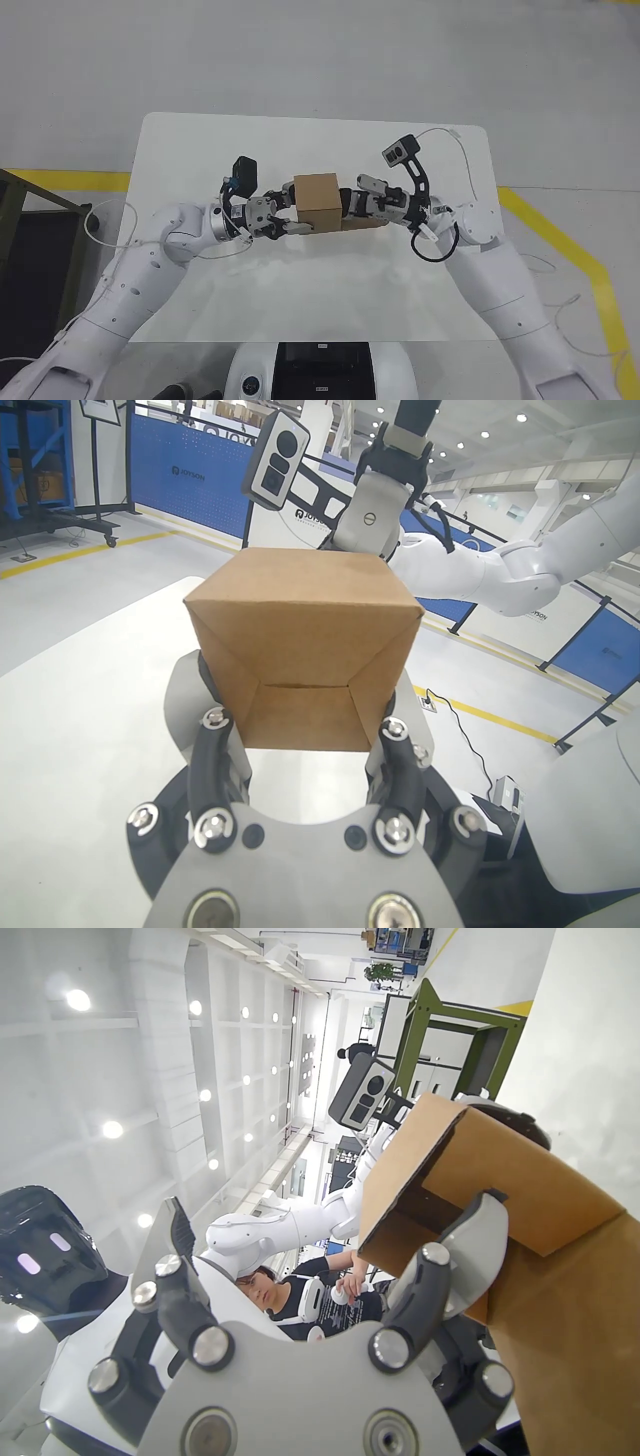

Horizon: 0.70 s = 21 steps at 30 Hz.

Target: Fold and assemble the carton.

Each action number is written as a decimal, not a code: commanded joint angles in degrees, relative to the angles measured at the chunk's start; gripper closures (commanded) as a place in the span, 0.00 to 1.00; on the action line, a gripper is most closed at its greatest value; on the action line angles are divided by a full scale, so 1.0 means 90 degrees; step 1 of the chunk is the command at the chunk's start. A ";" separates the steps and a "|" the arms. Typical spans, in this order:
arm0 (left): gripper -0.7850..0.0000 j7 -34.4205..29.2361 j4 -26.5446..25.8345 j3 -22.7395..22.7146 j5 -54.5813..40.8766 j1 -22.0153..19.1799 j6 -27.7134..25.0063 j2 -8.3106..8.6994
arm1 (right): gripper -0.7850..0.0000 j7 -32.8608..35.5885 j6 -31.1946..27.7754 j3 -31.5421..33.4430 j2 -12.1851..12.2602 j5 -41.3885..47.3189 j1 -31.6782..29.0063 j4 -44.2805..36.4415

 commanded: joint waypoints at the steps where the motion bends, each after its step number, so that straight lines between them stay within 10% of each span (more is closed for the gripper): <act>1: 0.61 0.0044 0.0022 -0.0031 0.0042 0.0003 0.0000 0.0001 | 0.00 -0.0069 0.0008 0.0131 0.0025 -0.0066 -0.0023 0.0006; 21: 0.63 0.0072 -0.0279 -0.0101 -0.0046 0.0217 0.0000 0.0106 | 0.00 -0.0938 -0.0075 0.0438 0.0019 -0.0564 0.0310 0.0608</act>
